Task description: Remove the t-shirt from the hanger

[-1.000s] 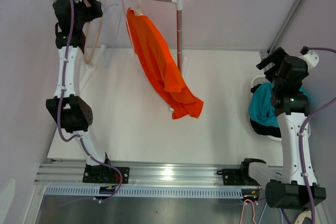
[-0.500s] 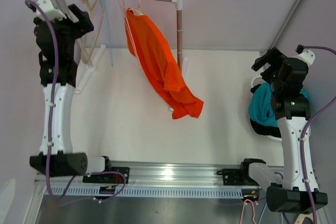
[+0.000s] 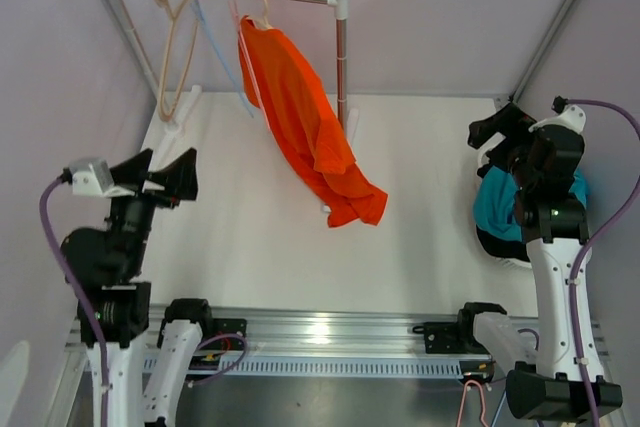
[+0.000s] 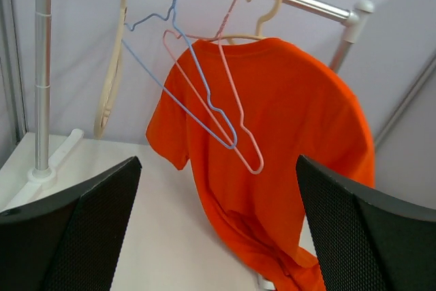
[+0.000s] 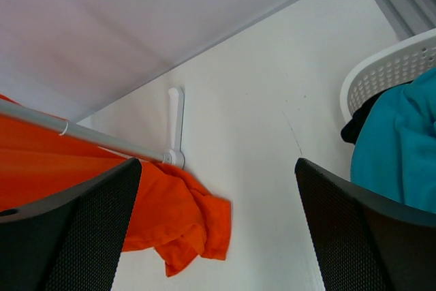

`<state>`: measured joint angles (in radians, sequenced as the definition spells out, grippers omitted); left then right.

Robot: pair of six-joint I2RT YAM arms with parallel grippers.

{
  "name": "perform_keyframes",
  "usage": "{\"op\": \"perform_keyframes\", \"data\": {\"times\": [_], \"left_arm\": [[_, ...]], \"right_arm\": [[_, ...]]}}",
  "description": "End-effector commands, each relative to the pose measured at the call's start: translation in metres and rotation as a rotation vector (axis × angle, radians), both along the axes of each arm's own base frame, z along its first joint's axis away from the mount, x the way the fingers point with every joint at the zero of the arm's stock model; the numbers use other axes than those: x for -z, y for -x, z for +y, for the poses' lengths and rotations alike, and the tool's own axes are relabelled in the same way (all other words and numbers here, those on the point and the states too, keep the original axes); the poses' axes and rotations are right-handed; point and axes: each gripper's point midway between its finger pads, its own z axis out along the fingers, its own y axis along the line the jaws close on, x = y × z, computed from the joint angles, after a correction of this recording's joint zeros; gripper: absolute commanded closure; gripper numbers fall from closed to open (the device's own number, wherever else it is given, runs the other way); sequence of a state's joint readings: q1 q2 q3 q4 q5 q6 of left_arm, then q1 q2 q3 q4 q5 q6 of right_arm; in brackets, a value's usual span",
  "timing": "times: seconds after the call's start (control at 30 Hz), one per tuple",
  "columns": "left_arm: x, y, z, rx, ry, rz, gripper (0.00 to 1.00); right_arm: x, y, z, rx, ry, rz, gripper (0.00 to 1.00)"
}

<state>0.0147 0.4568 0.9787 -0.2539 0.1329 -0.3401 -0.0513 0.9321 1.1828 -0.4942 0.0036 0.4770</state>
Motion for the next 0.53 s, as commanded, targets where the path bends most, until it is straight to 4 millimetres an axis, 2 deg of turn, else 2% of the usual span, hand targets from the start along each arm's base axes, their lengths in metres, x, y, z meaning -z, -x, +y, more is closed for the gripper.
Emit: {"op": "perform_keyframes", "data": {"times": [0.0, 0.03, 0.07, 0.13, 0.37, 0.5], "left_arm": [[0.029, 0.013, -0.009, 0.048, -0.024, 0.048, 0.01], [0.027, 0.027, -0.009, 0.048, -0.033, 0.009, 0.00], [0.027, 0.032, -0.010, 0.050, -0.038, -0.010, 0.01], [0.041, 0.035, -0.011, 0.056, -0.050, -0.009, 0.01], [0.074, 0.015, -0.006, 0.036, -0.056, 0.100, 0.00], [0.079, 0.011, -0.007, 0.040, -0.052, 0.111, 0.00]], "right_arm": [[0.001, 0.007, 0.010, -0.053, 0.005, -0.013, 0.01], [0.002, 0.009, 0.010, -0.053, 0.008, -0.016, 0.01], [0.008, 0.009, 0.009, -0.052, 0.008, -0.012, 0.00], [0.010, 0.012, 0.010, -0.055, 0.010, -0.018, 0.01], [0.026, 0.006, 0.008, -0.058, 0.031, 0.044, 0.01], [0.034, 0.004, 0.001, -0.031, 0.055, 0.075, 0.00]]}}
